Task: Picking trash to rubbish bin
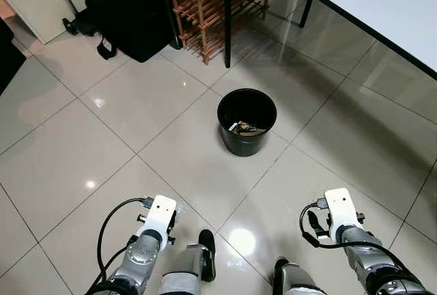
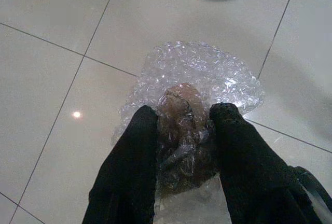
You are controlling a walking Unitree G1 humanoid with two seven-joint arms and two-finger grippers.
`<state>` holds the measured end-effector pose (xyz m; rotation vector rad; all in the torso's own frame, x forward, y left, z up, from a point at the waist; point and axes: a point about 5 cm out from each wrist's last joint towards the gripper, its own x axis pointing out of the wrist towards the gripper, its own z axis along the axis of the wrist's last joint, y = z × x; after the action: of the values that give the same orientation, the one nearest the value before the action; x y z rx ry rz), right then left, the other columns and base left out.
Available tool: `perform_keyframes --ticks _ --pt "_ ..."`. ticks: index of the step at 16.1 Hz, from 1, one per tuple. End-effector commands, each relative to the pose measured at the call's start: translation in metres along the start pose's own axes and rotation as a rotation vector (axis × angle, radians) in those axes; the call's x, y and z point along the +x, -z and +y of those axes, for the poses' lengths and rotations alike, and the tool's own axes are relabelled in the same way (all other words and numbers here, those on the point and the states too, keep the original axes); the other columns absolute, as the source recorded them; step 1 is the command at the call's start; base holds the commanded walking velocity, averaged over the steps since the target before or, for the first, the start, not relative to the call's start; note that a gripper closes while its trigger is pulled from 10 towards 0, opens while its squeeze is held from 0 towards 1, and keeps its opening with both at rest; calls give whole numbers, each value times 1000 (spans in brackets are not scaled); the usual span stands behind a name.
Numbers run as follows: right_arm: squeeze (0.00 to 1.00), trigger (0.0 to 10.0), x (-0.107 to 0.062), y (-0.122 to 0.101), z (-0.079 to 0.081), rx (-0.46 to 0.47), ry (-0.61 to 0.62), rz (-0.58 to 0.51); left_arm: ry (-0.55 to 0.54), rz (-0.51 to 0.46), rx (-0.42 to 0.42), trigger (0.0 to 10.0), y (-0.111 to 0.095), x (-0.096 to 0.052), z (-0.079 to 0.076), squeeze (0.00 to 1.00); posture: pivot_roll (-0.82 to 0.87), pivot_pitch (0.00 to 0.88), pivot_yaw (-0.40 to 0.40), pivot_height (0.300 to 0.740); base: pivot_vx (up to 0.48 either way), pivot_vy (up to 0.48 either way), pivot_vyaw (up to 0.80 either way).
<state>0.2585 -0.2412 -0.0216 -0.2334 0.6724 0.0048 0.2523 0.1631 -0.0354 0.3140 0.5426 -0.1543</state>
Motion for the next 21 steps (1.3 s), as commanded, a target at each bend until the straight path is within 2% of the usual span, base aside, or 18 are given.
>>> perform_keyframes --ticks 1,2,4,6,11,18,21 --pt "0 10000 -6 29 22 77 -55 66 -3 40 -3 10000 13 -5 1 0 57 291 89 740 0 0 0" --pt "0 10000 -8 37 31 109 -75 86 -5 43 -7 10000 13 -5 2 0 58 293 89 740 0 0 0" --pt "0 10000 -9 39 31 129 -76 94 -6 52 -14 10000 16 -6 1 0 61 292 89 740 0 0 0" --pt "0 10000 -10 42 41 153 -131 100 -11 71 -23 10000 21 -8 1 0 58 295 88 740 0 0 0" --pt "0 10000 -11 43 58 149 -176 95 -18 70 -22 10000 21 -8 1 0 63 295 88 740 0 0 0" --pt "0 10000 -11 44 58 152 -176 97 -26 70 -6 10000 20 -8 3 0 56 291 93 740 0 0 0" --pt "0 10000 -11 43 57 155 -173 94 -27 70 -3 10000 20 -7 2 0 55 285 92 740 207 0 0"
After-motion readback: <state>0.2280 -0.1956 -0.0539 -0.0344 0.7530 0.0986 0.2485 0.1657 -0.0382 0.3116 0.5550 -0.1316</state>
